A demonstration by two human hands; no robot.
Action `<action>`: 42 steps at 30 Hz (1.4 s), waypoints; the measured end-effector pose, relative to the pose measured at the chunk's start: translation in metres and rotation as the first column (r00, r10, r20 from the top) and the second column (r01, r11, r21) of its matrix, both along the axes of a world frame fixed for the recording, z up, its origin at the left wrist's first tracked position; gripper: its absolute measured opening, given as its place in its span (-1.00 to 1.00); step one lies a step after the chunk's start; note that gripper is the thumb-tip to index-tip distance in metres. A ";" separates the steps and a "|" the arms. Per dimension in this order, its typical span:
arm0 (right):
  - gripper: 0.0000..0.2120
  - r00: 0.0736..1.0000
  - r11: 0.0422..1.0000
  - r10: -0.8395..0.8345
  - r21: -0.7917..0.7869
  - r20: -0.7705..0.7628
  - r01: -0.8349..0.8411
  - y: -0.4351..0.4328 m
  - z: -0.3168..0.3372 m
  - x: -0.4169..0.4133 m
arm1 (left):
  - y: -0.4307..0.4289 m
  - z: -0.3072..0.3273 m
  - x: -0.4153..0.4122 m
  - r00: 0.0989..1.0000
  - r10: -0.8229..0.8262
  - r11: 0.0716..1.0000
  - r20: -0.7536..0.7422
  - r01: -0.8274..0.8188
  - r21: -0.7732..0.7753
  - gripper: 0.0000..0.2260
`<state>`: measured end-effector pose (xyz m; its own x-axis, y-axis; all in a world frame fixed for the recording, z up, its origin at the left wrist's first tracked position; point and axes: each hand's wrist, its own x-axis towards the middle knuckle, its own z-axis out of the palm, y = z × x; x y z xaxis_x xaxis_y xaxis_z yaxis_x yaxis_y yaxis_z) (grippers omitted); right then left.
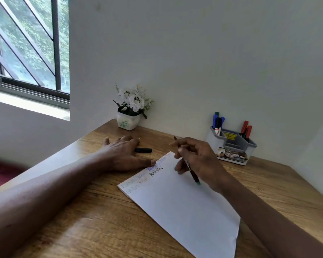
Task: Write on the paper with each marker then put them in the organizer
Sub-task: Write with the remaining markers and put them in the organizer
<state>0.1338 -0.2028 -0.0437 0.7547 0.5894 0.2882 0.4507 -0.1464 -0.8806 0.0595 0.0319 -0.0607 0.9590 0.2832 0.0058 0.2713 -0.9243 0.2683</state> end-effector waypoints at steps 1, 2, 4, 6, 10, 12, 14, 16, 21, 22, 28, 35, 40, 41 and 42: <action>-0.71 0.989 0.997 0.030 0.079 -0.144 -0.019 0.001 0.001 0.002 | -0.001 0.001 0.000 1.000 0.000 1.000 -0.004 0.000 0.001 0.00; -0.67 0.960 0.987 0.077 0.156 -0.271 -0.035 0.002 0.000 0.005 | 0.000 0.001 0.000 1.000 -0.001 1.000 -0.009 0.001 -0.001 -0.01; -0.63 0.902 0.965 0.170 0.254 -0.397 -0.070 0.002 -0.004 0.010 | 0.000 0.001 0.000 1.000 -0.004 1.000 -0.017 0.003 -0.009 -0.02; -0.66 0.915 0.964 0.201 0.239 -0.351 -0.120 0.000 -0.010 0.014 | 0.001 0.001 0.000 1.000 -0.007 1.000 -0.015 0.007 -0.006 -0.03; -0.77 0.985 0.992 0.114 0.069 -0.132 -0.105 0.005 -0.018 0.012 | 0.001 0.001 0.001 1.000 -0.013 1.000 -0.021 0.013 -0.008 -0.04; -0.76 0.994 0.997 0.078 0.035 -0.072 -0.076 0.009 -0.019 0.006 | 0.000 0.001 0.001 1.000 -0.014 1.000 -0.019 0.014 -0.011 -0.05; -0.68 0.998 0.999 0.043 0.011 -0.050 -0.042 0.011 -0.018 0.003 | 0.001 0.001 0.001 1.000 -0.016 1.000 -0.008 0.016 -0.010 -0.05; -0.65 0.996 0.999 0.033 0.017 -0.083 -0.032 0.011 -0.016 0.002 | 0.001 0.000 0.001 1.000 -0.021 1.000 -0.001 0.021 -0.010 -0.05; -0.88 0.997 0.999 0.019 -0.036 -0.079 -0.022 0.013 -0.014 0.002 | 0.001 0.001 0.002 1.000 -0.015 1.000 0.003 0.015 -0.018 -0.06; -0.87 0.996 0.999 0.009 -0.042 -0.087 -0.013 0.014 -0.014 0.002 | 0.001 0.001 0.002 1.000 -0.015 1.000 0.006 0.015 -0.021 -0.06; -0.90 0.983 0.995 0.018 -0.097 -0.181 -0.036 0.014 -0.009 0.010 | 0.000 0.002 0.001 1.000 -0.007 1.000 0.005 0.007 -0.029 -0.06; -0.77 0.995 0.994 -0.073 -0.079 0.061 0.078 0.023 -0.020 0.004 | 0.000 0.001 0.000 1.000 -0.006 0.999 0.015 0.006 -0.035 -0.06; -0.80 0.989 0.991 -0.063 -0.107 0.131 0.077 0.023 -0.020 0.003 | 0.000 0.001 0.001 1.000 -0.006 0.999 0.009 0.007 -0.035 -0.07; -0.80 0.988 0.990 -0.060 -0.118 0.144 0.078 0.023 -0.020 0.003 | 0.000 0.001 0.001 1.000 -0.005 0.999 0.009 0.006 -0.036 -0.07; -0.79 0.986 0.989 -0.061 -0.126 0.153 0.080 0.023 -0.020 0.004 | 0.000 0.001 0.001 1.000 -0.005 0.999 0.008 0.005 -0.038 -0.07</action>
<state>0.1377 -0.1799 -0.0635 0.7502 0.5765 0.3238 0.5593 -0.2922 -0.7757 0.0604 0.0319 -0.0593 0.9605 0.2783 0.0027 0.2642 -0.9149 0.3051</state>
